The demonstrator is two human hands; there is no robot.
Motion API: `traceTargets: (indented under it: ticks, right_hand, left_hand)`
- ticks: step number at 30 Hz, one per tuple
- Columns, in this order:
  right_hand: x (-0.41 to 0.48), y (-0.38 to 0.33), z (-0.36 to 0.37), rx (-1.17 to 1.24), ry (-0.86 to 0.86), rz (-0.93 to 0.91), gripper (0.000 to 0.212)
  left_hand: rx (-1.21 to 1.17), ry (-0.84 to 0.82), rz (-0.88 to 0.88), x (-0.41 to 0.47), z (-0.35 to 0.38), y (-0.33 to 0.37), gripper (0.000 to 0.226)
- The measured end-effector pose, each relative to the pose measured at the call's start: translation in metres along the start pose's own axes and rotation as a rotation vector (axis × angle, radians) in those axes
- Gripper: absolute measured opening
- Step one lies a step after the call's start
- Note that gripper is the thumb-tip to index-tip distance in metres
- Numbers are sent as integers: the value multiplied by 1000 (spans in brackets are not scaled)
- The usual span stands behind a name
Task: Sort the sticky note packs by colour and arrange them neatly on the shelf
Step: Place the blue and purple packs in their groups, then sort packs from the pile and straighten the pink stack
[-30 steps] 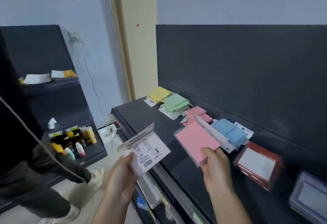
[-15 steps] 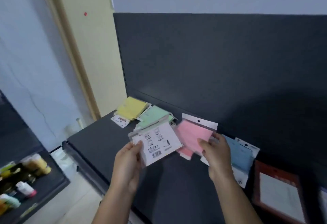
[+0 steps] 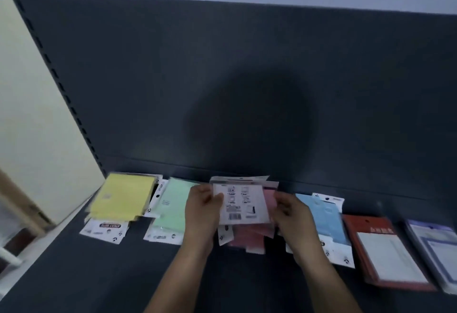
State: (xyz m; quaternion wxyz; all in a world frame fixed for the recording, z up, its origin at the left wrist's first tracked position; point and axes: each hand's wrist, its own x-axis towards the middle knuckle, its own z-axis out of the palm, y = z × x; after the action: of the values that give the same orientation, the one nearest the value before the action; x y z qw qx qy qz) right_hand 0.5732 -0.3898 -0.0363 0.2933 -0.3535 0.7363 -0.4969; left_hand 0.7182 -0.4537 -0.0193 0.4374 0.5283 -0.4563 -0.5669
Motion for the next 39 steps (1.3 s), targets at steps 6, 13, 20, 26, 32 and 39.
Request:
traceTargets:
  ticks: [6,13,20,26,32,39]
  right_hand:
    - [-12,-2,11,-123,6,-8,38]
    - [-24,-1,16,-364,26,-175,49]
    - [-64,1,-33,-68,71,-164,41]
    - [-129,38,-134,-198,270,-152,35]
    - [-223,93,-250,-461,449,-29,38]
    - [-336,145,-362,-499,680,180,39]
  left_hand:
    - [414,-84,372,13,11,-13,46]
    - [615,-28,548,11,16,-22,34]
    - [525,-45,727,-38,35,-21,28]
    - [527,-301,752,-134,87,-40,24]
    - [580,-600,793,-255,153,-66,25]
    - [574,-915,829,-388,237,-94,20]
